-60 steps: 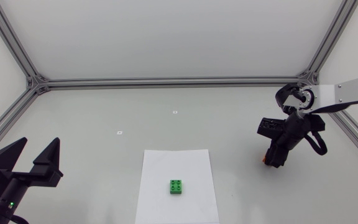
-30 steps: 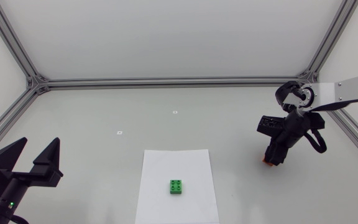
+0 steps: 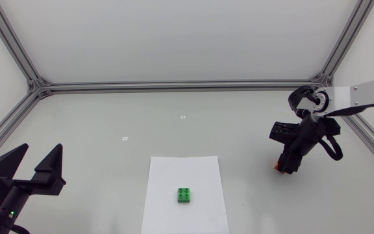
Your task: Pick up the orange 2x2 brick with the right arm and stack it on top of the green 2x2 brick in the center
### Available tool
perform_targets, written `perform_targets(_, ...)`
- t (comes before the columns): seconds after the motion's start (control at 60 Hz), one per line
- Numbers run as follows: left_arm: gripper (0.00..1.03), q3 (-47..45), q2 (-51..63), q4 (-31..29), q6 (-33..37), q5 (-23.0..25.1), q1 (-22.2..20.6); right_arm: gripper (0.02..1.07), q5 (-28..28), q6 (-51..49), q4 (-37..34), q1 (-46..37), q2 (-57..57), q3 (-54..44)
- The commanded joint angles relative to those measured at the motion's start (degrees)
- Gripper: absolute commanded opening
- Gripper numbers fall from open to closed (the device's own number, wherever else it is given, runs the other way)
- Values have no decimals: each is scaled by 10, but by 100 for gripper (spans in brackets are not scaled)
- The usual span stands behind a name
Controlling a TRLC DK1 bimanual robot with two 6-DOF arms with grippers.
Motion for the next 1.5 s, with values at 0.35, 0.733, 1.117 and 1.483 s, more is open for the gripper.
perform_targets(0.35,99,-23,-5,-8,8,3,1,49,-3,-18,-8,-8,16,0)
perform_targets(0.733,99,-23,-5,-8,8,3,1,25,-39,-9,-48,-8,11,17)
perform_targets(1.117,99,-23,-5,-8,8,3,1,8,-55,6,-122,38,-94,19)
perform_targets(1.483,99,-23,-5,-8,8,3,1,7,-56,58,-140,185,-186,25)
